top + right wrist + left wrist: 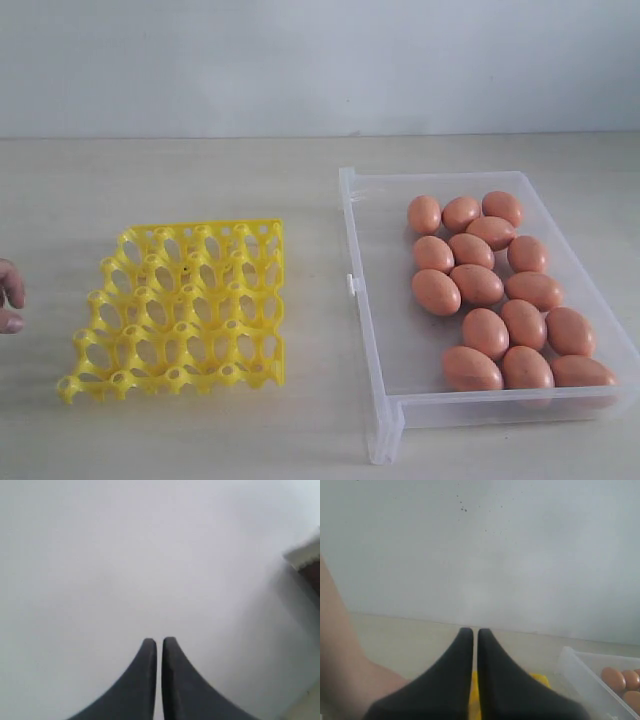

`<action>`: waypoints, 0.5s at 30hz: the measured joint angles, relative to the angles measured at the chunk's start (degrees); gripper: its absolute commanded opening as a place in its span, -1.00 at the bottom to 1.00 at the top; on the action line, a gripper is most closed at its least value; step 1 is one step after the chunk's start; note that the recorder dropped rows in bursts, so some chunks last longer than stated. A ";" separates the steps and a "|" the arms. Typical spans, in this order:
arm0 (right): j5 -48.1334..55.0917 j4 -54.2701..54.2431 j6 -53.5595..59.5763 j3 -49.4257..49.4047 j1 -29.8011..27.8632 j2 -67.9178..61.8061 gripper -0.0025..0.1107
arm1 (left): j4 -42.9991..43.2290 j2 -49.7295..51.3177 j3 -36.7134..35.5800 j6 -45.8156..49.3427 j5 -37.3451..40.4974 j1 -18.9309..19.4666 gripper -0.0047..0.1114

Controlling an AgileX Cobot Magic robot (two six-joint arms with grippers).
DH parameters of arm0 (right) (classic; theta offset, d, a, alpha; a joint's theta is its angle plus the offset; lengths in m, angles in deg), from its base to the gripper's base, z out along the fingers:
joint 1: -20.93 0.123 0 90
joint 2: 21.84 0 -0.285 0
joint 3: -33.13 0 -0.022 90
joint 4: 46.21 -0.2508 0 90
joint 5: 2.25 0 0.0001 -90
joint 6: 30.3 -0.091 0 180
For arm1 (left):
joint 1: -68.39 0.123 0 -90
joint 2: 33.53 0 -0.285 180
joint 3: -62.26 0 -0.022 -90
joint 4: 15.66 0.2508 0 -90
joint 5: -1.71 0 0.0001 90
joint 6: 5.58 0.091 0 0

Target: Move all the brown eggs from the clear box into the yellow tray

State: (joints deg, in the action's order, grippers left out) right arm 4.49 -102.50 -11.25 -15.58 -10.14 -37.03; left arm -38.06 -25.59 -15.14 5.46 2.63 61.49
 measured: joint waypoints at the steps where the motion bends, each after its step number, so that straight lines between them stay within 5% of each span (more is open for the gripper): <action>1: 2.13 -0.55 3.71 3.79 0.28 -1.71 -0.96 | 0.00 0.00 0.00 0.00 0.00 0.00 -0.85; 8: 32.23 -17.98 36.59 24.76 1.35 -19.32 -0.96 | 0.00 0.00 0.00 0.00 0.00 0.00 -0.85; 15: 51.20 -17.00 41.09 36.77 1.36 -36.83 -0.96 | 0.00 0.00 0.00 0.00 0.00 0.00 -0.85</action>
State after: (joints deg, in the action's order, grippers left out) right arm 55.69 -119.51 29.84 21.19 -8.78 -73.86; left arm -38.06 -25.59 -15.14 5.46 2.63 61.49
